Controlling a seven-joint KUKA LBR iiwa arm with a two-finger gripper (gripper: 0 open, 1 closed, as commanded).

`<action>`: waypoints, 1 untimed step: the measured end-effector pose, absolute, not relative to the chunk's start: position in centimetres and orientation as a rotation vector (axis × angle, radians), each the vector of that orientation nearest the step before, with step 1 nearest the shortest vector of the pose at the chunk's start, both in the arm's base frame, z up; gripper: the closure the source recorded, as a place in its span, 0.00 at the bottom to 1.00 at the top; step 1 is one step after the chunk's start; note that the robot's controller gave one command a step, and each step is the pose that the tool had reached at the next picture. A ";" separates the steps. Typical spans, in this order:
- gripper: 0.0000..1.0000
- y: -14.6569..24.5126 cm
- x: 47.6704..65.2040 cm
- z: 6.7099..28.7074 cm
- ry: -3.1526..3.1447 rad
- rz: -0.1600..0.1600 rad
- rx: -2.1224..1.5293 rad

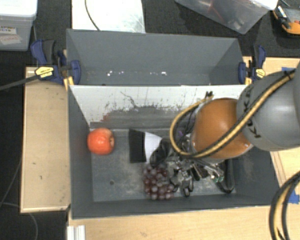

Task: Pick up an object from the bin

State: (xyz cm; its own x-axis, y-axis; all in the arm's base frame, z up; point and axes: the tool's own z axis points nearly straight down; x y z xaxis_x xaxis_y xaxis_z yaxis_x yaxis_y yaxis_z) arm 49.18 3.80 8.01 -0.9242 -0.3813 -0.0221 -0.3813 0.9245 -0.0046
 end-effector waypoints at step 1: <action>1.00 3.8 49.2 8.0 3.060 0.000 -0.606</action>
Offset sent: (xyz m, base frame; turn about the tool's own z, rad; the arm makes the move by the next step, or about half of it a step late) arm 0.0256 -0.0521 0.0234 -0.0519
